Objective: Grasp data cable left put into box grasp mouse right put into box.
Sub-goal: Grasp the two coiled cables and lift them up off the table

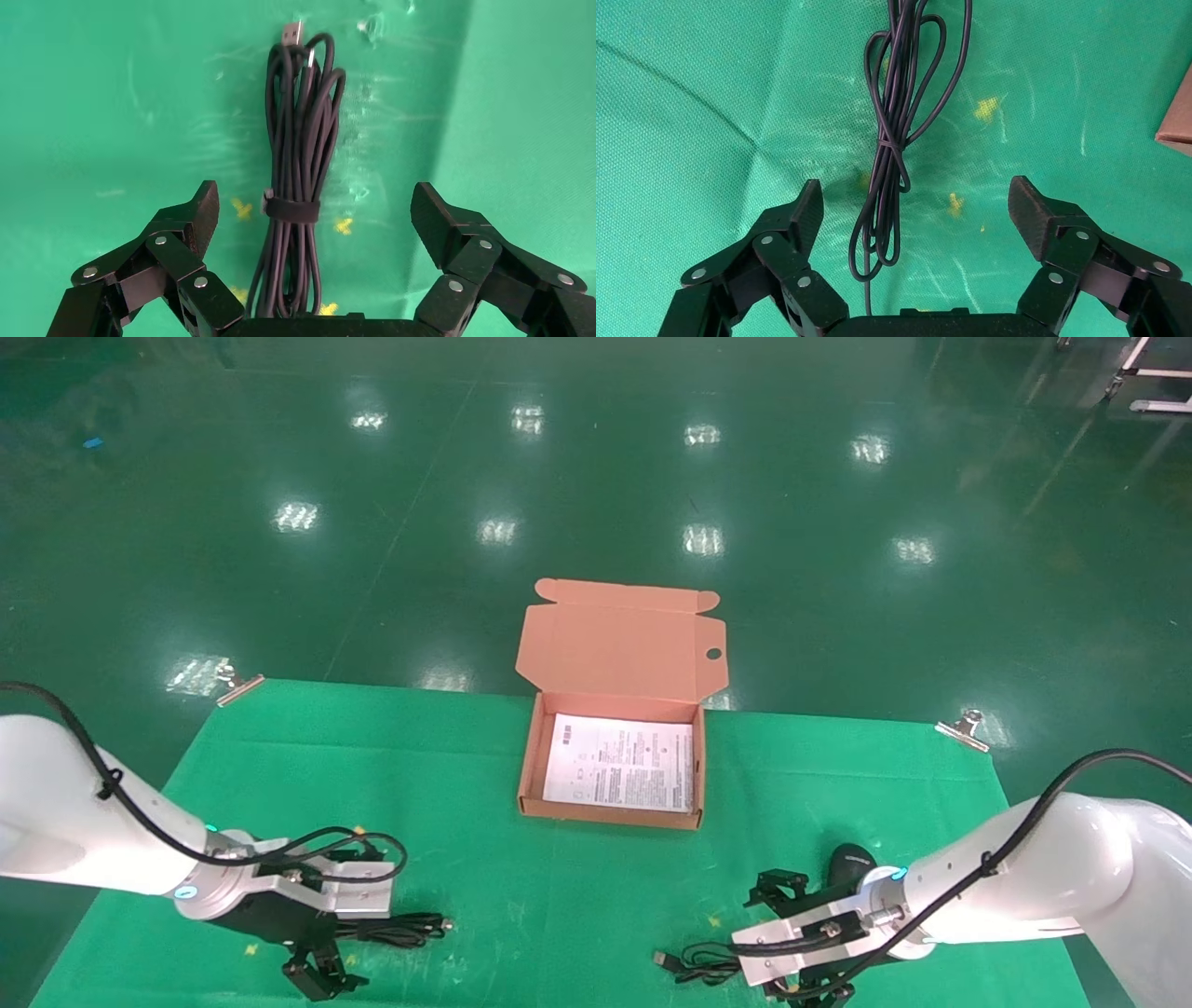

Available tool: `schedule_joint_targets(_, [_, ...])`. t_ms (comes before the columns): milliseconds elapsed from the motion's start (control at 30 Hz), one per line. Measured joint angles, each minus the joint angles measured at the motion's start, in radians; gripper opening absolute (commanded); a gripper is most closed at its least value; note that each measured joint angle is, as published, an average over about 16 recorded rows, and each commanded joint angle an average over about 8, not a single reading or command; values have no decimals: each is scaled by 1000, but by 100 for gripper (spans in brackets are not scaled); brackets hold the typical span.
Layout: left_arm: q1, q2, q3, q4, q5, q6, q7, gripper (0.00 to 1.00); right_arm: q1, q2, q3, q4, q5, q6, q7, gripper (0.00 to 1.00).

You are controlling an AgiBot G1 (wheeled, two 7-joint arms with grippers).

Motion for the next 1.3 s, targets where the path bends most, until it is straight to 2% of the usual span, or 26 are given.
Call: schedule_joint_targets(1300, [-2,-1,0,-3,-1,0,2,0,0,1,1,3,2,0,-1,0])
